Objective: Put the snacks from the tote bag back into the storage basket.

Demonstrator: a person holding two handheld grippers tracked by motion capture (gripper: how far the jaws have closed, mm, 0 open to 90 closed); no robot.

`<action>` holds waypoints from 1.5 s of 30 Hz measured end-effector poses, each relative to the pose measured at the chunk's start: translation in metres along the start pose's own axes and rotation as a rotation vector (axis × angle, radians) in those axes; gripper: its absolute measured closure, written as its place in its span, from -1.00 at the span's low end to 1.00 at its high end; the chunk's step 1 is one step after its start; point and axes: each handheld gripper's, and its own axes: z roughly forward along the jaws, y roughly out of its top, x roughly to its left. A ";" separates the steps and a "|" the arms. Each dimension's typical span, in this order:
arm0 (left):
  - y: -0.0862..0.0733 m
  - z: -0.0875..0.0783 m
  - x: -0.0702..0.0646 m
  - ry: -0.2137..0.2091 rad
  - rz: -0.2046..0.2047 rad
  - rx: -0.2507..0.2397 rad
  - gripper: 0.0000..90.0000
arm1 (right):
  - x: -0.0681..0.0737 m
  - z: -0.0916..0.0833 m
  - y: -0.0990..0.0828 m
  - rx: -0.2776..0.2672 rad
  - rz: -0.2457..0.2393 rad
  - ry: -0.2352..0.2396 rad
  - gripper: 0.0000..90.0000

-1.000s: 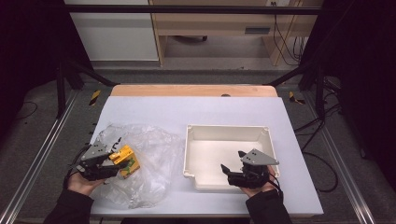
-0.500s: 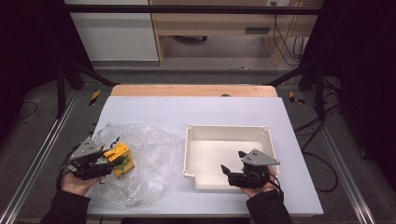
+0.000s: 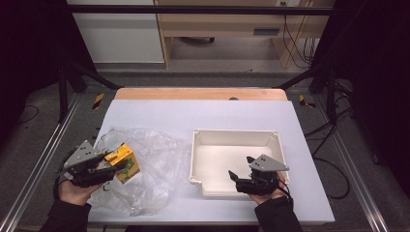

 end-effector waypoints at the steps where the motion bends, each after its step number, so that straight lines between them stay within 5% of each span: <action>1: 0.002 -0.001 -0.002 -0.003 0.000 -0.010 0.11 | 0.000 0.000 0.000 -0.001 0.001 -0.001 -0.53; 20: 0.020 -0.013 -0.020 -0.025 0.036 -0.071 0.12 | -0.003 -0.002 0.001 -0.001 0.013 0.003 -0.55; 45: 0.060 0.011 -0.042 -0.082 0.099 -0.085 0.12 | -0.016 -0.017 0.003 -0.022 0.045 -0.032 -0.67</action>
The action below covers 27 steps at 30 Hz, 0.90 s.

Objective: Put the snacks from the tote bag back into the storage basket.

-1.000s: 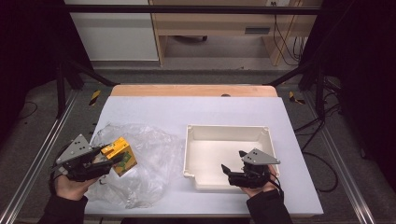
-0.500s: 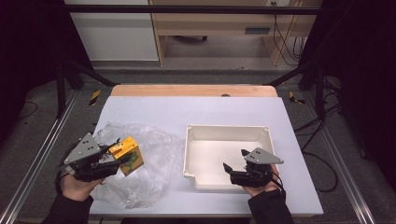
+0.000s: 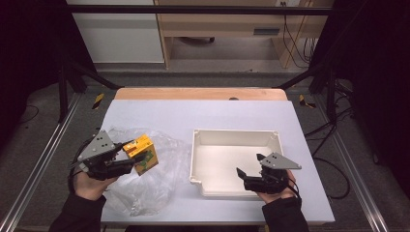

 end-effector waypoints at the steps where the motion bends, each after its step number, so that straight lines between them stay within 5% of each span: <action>1: 0.002 0.002 0.000 -0.002 0.003 -0.001 0.12 | -0.001 0.000 0.000 0.001 0.000 -0.002 -0.68; 27: 0.040 0.058 -0.034 -0.110 0.044 -0.058 0.12 | -0.013 -0.019 -0.011 0.002 -0.003 -0.020 -0.89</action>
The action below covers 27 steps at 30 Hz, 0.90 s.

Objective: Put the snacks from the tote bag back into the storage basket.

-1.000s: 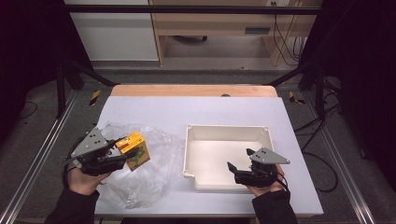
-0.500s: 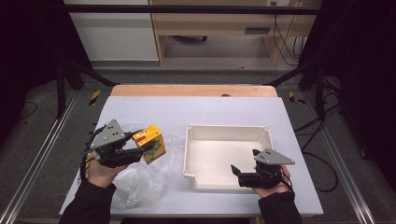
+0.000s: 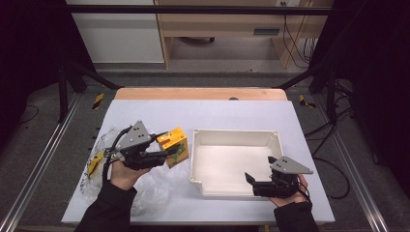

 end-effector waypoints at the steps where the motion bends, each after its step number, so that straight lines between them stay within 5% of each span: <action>1: 0.001 0.003 -0.001 -0.006 0.003 -0.001 0.12 | -0.001 -0.001 0.000 -0.004 0.005 -0.005 -0.89; 27: 0.015 0.054 -0.026 -0.134 0.060 -0.011 0.12 | -0.005 -0.001 -0.002 -0.006 0.010 -0.014 -0.89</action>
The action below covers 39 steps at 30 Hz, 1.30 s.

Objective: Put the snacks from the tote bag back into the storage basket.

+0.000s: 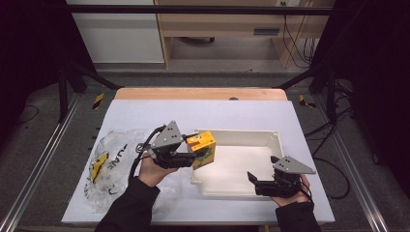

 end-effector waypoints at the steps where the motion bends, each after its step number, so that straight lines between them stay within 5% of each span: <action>1: 0.000 0.000 0.000 0.000 0.000 0.000 0.12 | 0.000 0.000 0.000 0.000 0.000 0.000 -0.89; 39: -0.035 0.050 -0.001 -0.157 0.017 0.049 0.11 | -0.003 0.001 -0.003 -0.001 -0.008 -0.010 -0.88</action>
